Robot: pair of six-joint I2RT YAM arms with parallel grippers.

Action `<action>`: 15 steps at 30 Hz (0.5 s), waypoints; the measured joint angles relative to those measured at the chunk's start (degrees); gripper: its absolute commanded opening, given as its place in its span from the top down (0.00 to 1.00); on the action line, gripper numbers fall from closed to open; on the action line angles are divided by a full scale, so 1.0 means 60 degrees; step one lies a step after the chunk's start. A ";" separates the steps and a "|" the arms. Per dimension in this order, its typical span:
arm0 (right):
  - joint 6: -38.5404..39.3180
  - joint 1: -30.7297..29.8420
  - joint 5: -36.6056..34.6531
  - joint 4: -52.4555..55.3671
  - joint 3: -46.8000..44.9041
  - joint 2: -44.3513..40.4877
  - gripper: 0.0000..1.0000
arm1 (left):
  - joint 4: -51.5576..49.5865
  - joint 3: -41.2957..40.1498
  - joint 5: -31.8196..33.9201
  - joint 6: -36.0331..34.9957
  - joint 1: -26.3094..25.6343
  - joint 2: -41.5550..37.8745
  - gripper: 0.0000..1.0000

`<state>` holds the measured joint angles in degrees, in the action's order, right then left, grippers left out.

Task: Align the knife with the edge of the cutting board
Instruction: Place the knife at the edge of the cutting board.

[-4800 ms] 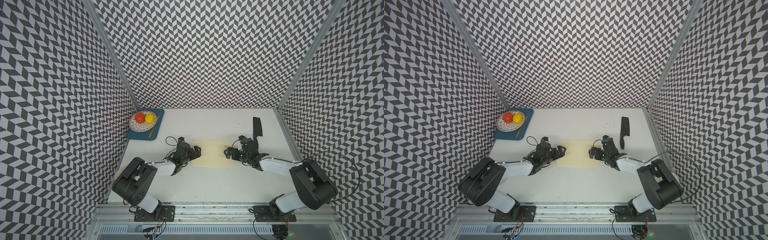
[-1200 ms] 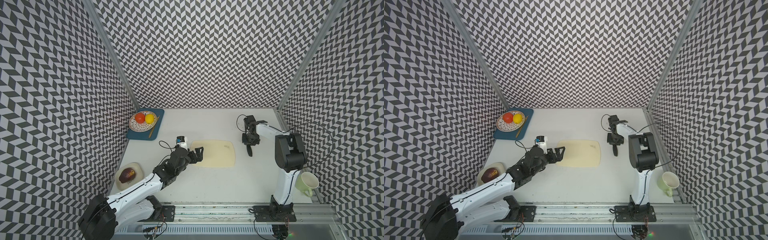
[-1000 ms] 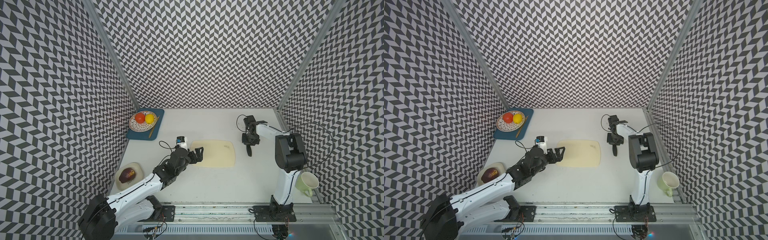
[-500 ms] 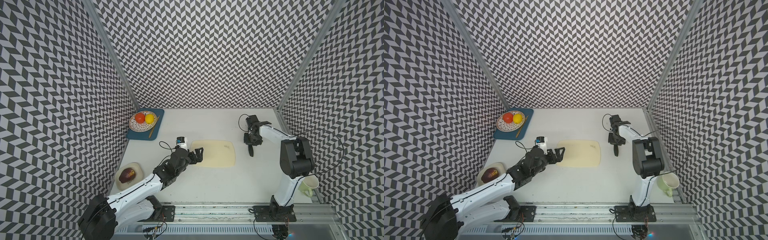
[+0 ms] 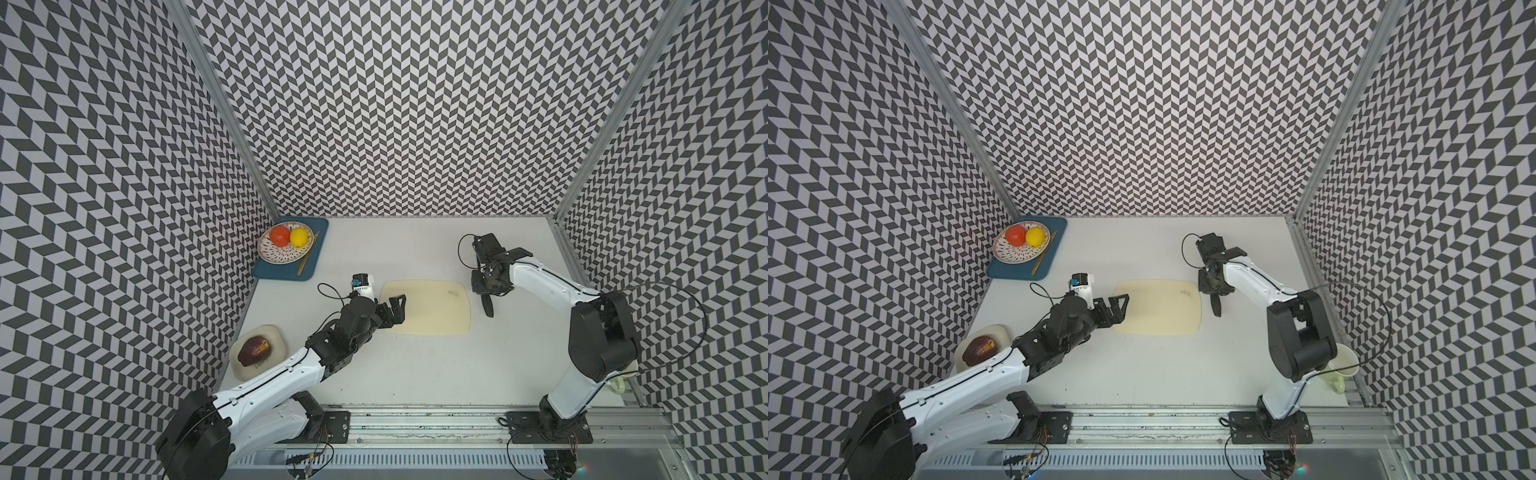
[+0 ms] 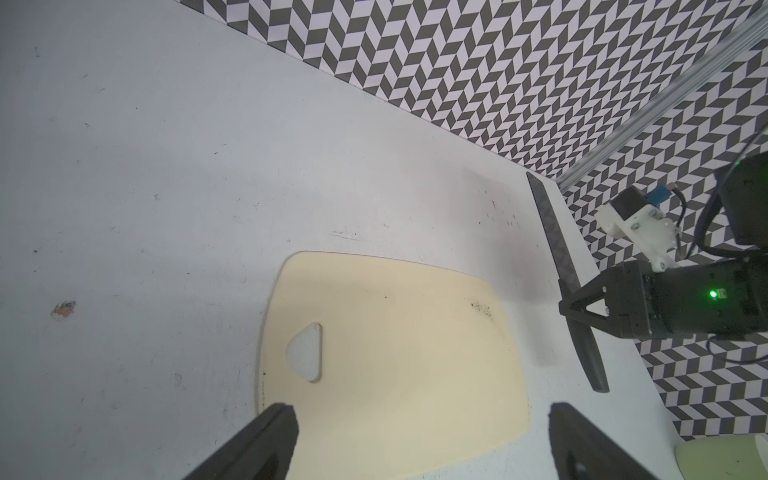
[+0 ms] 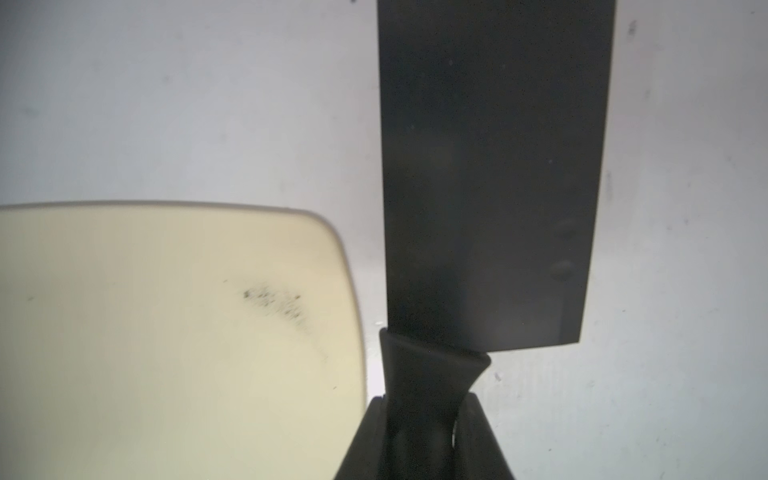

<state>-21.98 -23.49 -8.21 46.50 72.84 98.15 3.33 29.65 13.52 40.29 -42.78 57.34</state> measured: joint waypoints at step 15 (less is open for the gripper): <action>-0.2634 -0.3577 -0.0408 -0.0189 -0.1708 -0.0612 0.89 | -0.0375 -0.0612 0.1024 0.1242 -0.0229 -0.1971 0.00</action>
<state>-37.78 -44.95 -10.66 45.36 62.59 94.48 1.08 25.98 19.66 47.75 -44.16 45.52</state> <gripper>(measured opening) 0.236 0.992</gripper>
